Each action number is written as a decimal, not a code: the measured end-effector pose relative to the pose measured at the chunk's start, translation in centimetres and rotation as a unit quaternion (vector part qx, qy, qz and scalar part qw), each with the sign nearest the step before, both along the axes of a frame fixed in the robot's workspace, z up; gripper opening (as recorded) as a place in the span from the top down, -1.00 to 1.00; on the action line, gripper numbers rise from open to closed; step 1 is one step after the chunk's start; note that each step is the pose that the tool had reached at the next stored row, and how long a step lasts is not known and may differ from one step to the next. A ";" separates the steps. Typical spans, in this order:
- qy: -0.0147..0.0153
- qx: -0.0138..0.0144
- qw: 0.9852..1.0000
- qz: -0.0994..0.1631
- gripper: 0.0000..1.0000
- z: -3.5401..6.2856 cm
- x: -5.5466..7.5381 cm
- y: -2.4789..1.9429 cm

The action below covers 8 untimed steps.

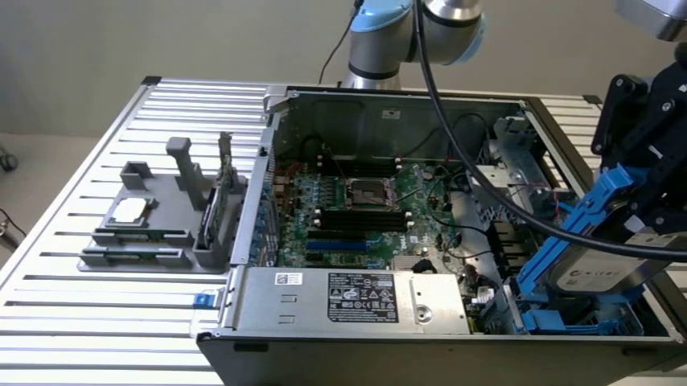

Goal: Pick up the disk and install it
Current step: 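Insert the disk into the insertion slot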

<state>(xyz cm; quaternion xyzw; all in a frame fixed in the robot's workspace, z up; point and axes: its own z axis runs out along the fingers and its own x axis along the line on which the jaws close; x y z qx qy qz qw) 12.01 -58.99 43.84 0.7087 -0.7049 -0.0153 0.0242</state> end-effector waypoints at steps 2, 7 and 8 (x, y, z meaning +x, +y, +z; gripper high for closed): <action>0.000 0.000 1.000 0.000 0.36 -0.09 0.0 0.02; -0.002 0.000 1.000 -0.001 0.36 -0.44 0.0 0.06; -0.002 0.000 1.000 -0.002 0.36 -0.52 0.0 0.07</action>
